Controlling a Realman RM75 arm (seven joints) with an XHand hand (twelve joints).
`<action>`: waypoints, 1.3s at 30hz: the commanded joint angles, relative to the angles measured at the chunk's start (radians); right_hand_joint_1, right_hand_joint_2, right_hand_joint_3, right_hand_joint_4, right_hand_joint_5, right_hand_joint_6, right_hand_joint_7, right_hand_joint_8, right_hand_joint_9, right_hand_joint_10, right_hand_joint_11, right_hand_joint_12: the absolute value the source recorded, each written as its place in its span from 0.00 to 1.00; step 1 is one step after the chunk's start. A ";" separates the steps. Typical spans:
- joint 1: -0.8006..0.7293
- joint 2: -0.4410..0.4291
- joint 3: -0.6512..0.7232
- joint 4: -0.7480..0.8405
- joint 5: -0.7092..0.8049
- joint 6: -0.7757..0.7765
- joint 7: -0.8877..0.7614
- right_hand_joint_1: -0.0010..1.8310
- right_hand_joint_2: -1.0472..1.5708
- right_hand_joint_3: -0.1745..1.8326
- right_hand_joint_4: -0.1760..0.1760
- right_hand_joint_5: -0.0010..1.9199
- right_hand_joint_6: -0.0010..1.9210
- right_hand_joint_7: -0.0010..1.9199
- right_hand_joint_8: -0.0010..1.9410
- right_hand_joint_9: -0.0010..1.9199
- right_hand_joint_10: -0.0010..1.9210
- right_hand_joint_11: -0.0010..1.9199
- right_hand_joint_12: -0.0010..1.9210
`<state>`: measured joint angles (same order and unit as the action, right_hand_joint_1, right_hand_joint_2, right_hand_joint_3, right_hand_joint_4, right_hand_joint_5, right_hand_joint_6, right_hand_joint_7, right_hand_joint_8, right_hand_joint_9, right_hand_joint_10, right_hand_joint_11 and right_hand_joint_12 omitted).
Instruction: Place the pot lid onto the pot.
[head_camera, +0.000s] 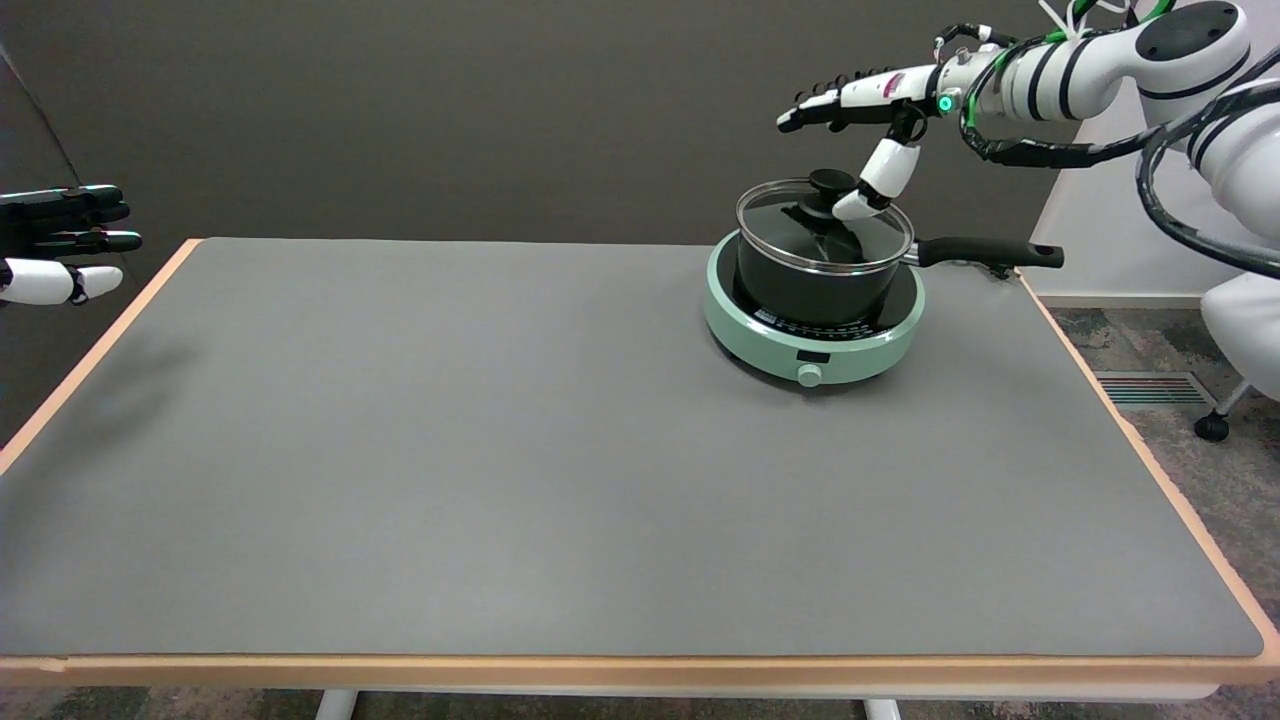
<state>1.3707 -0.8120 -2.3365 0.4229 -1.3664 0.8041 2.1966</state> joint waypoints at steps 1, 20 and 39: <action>-0.048 0.058 0.069 0.175 0.018 0.116 0.058 0.49 0.52 0.52 0.60 0.03 0.07 0.00 0.04 0.00 0.06 0.03 0.27; -0.157 0.119 0.105 0.344 0.139 0.175 0.061 0.48 0.52 0.50 0.53 0.02 0.04 0.00 0.01 0.00 0.01 0.03 0.25; -0.433 0.169 0.311 0.623 0.266 0.238 0.064 0.48 0.52 0.49 0.39 0.00 0.03 0.00 0.00 0.00 0.00 0.00 0.22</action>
<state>1.1592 -0.6909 -2.1962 0.8020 -1.2086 0.9837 2.2556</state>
